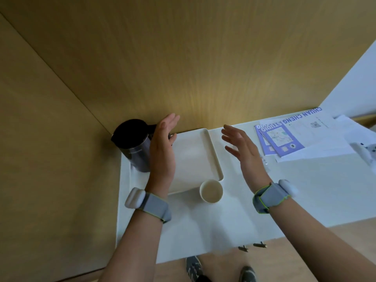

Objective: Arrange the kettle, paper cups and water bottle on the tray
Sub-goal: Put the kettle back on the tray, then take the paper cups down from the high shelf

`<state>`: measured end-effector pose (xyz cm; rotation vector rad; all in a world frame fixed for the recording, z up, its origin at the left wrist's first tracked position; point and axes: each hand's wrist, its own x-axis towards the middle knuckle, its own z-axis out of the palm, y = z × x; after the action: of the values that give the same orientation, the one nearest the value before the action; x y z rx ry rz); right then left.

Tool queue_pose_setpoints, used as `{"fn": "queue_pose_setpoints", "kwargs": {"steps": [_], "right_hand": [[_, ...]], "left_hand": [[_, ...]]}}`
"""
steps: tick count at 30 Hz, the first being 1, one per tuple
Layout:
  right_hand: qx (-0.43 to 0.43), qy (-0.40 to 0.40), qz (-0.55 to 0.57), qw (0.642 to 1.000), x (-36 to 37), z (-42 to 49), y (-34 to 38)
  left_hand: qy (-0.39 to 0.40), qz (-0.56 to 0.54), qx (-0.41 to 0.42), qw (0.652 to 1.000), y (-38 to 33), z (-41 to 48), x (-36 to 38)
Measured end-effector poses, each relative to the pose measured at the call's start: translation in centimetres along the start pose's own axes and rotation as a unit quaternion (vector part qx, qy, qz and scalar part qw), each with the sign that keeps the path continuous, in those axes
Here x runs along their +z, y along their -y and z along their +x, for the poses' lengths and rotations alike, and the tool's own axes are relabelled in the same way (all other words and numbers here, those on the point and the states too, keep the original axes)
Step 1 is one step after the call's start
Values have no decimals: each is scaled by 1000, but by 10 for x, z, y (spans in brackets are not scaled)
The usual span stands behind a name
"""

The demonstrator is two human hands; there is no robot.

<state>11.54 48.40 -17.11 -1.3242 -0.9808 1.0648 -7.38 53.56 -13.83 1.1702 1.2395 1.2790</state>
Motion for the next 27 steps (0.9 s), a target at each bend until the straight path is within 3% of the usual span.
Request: {"fn": "queue_pose_setpoints", "kwargs": {"steps": [15, 27], "right_hand": [[-15, 99, 11, 995, -51, -51, 24], [-77, 121, 22, 989, -10, -123, 72]], "left_hand": [[-84, -9, 7, 996, -27, -106, 53], [-59, 0, 88, 994, -77, -167, -7]]}}
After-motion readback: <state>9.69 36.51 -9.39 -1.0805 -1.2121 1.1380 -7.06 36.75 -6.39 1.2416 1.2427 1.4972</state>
